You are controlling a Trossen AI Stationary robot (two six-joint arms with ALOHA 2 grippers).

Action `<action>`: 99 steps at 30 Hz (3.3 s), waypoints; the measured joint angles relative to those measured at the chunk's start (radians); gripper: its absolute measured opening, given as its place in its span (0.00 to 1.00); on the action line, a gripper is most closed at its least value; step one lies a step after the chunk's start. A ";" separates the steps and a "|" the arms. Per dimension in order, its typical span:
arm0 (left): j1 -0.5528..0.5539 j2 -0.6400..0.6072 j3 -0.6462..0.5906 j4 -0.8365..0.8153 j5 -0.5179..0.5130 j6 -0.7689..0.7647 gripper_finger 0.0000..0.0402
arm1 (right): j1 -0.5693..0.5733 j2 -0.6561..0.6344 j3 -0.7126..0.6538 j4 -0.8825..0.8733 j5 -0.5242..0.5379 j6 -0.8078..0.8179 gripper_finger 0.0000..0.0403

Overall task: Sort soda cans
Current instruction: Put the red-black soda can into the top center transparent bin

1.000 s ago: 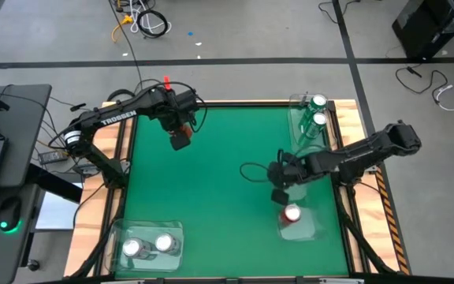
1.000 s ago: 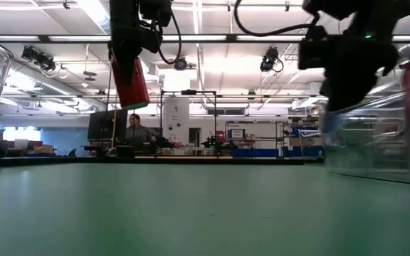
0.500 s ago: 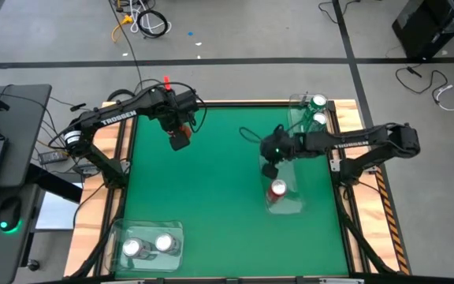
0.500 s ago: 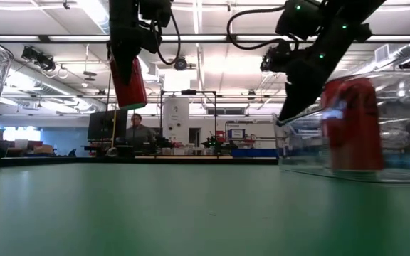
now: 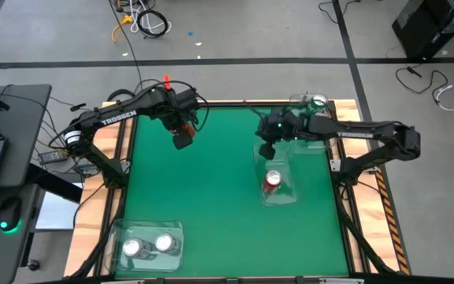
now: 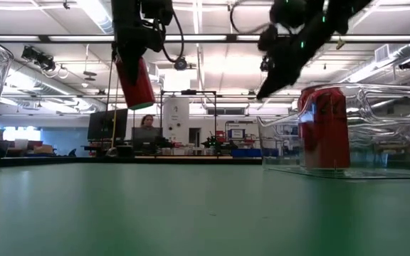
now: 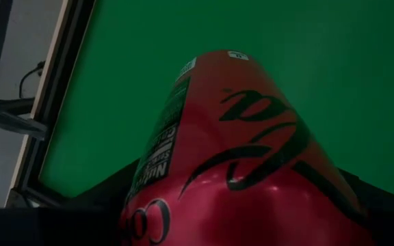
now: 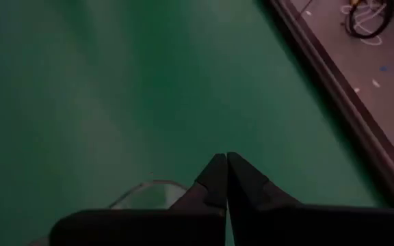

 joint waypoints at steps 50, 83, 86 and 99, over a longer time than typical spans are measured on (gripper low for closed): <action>-0.006 0.001 0.000 0.022 0.004 0.009 0.73 | 0.439 -0.094 -0.150 -0.362 -0.013 0.246 0.00; 0.034 0.595 0.820 -0.074 0.173 0.163 0.73 | 0.240 -0.108 -0.133 -0.198 -0.038 0.159 0.00; 0.036 0.593 0.800 -0.085 0.177 0.180 0.73 | 0.248 -0.162 -0.115 -0.324 0.082 0.215 0.00; 0.034 0.592 0.796 -0.050 0.174 0.184 0.73 | 0.173 -0.095 -0.214 -0.230 0.140 0.306 0.00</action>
